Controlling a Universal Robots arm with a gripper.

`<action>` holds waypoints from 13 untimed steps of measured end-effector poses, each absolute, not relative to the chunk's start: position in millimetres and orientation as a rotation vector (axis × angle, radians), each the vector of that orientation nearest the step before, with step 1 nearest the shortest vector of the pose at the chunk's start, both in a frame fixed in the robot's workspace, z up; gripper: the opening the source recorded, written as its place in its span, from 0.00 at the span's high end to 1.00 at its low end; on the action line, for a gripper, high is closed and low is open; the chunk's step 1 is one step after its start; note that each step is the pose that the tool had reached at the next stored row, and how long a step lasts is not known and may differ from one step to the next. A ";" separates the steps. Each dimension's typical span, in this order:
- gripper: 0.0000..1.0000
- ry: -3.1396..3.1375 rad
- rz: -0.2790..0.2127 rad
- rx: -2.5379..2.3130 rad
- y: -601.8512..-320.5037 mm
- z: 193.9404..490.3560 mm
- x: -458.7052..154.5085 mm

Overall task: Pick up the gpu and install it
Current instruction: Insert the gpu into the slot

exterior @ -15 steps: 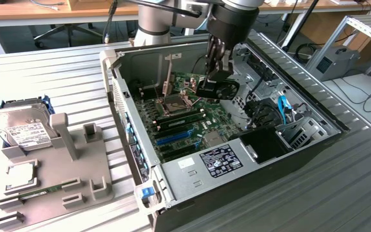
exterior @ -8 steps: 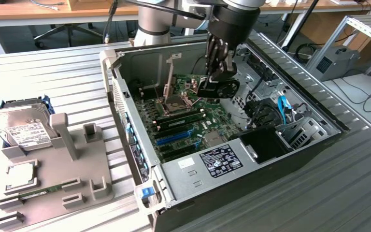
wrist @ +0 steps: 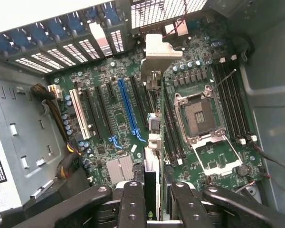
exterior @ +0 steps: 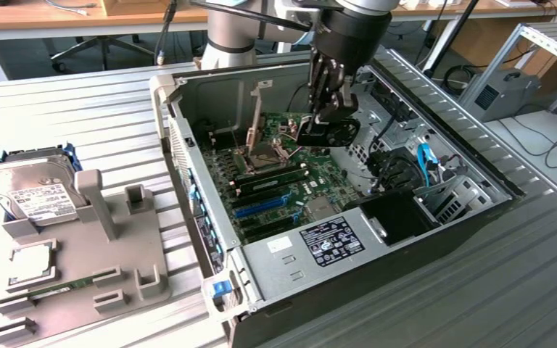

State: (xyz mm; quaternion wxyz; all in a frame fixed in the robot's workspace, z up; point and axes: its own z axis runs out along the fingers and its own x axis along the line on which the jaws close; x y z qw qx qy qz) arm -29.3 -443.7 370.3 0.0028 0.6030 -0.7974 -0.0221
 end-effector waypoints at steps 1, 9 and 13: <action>0.74 -2.500 -0.069 1.892 -443.7 370.3 -29.2; 0.74 -2.491 -0.069 1.903 -443.7 370.3 -28.6; 0.74 -2.485 -0.069 1.912 -443.7 370.2 -28.5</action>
